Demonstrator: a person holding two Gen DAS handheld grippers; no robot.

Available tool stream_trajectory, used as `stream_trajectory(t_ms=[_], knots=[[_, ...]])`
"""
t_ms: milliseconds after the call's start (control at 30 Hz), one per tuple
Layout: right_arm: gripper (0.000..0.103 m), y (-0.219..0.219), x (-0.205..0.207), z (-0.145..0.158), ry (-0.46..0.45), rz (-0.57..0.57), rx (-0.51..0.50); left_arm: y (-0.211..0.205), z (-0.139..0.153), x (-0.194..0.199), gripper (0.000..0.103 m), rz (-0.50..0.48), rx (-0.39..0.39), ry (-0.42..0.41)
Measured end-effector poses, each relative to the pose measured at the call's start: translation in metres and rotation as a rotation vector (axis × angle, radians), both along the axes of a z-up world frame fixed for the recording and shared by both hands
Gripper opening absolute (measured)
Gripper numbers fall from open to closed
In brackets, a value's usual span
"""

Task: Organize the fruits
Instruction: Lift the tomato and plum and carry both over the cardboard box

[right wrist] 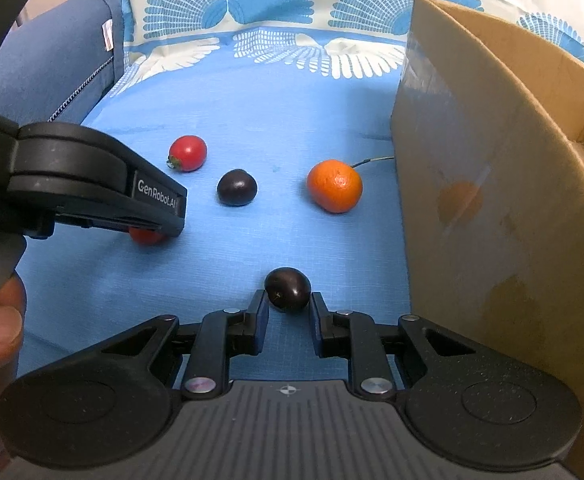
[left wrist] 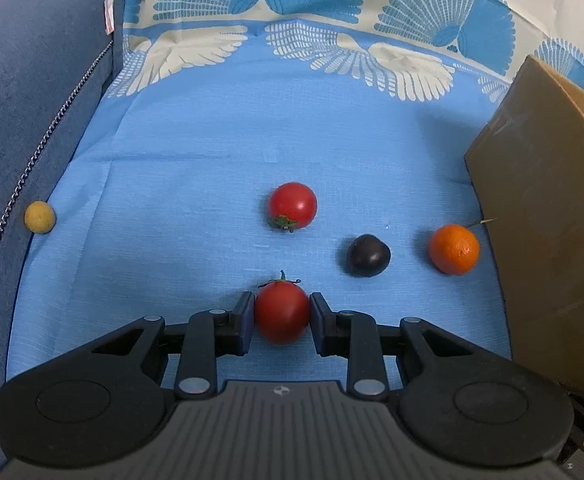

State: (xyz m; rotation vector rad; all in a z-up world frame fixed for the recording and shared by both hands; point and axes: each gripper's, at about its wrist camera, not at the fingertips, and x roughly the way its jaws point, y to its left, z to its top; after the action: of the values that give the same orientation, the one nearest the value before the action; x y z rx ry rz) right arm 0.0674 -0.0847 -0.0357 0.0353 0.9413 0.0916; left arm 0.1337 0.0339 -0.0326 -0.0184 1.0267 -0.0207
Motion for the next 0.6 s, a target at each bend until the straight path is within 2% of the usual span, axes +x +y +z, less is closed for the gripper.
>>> stream_trajectory(t_ms=[133,267,600], knots=[[0.023,-0.004,-0.004,0.008,-0.031,-0.019,0.028,-0.001,0.009,-0.005,0.032,0.000,-0.008,-0.041],[0.023,-0.006,-0.013,0.020,-0.088,-0.016,0.053,-0.002,0.026,-0.015,0.032,0.002,-0.036,-0.118],[0.022,-0.027,-0.058,0.080,-0.352,0.003,0.098,0.001,0.093,-0.072,0.032,0.017,-0.162,-0.420]])
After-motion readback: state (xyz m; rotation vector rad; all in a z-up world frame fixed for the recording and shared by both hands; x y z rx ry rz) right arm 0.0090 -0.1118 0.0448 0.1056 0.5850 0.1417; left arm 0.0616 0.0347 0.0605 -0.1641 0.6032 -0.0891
